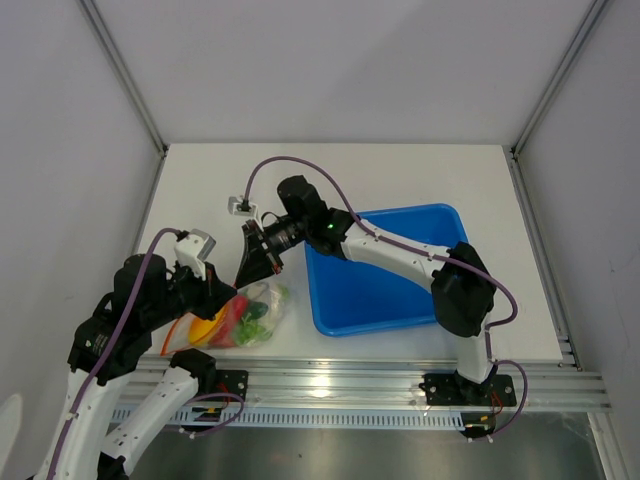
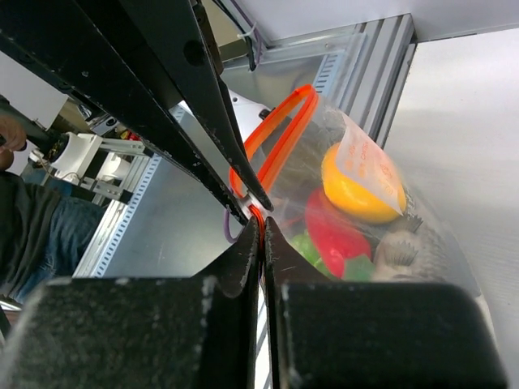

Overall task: Place the food in the zip-top bag and seal the zipper
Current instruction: Zip the zipper food storage bag at the center of the board.

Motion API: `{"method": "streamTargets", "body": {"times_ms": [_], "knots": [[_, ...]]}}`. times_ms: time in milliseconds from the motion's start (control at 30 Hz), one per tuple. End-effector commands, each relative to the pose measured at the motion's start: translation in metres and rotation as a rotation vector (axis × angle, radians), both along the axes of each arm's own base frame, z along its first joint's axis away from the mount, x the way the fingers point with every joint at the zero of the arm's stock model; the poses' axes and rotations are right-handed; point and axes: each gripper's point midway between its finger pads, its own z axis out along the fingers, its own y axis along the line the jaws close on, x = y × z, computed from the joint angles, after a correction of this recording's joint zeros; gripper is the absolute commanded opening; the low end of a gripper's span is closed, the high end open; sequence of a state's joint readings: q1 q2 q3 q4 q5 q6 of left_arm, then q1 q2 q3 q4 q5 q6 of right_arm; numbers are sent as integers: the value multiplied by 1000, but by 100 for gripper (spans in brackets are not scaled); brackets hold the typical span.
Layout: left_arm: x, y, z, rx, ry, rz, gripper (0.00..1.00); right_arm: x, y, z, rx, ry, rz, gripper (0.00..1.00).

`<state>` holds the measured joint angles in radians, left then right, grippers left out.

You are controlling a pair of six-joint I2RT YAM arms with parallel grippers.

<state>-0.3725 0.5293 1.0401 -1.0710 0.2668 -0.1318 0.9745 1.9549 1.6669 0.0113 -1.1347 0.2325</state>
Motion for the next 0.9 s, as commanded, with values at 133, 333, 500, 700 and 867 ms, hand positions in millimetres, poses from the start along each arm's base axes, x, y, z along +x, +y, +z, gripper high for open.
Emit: {"method": "streamTargets", "body": {"times_ms": [133, 333, 500, 700, 867], "knots": [[1, -7, 23, -58, -47, -15, 1, 25, 18, 16, 31, -109, -187, 0], [2, -4, 24, -56, -30, 12, 1, 63, 22, 12, -4, -162, -436, 0], [1, -1, 24, -46, -31, 29, 6, 81, 12, 13, -13, -188, -557, 0], [1, 0, 21, -48, -24, 39, 7, 108, -3, 12, -34, -182, -680, 0], [0, 1, 21, -50, -21, 44, 8, 131, -19, 2, -67, -162, -763, 0]]}}
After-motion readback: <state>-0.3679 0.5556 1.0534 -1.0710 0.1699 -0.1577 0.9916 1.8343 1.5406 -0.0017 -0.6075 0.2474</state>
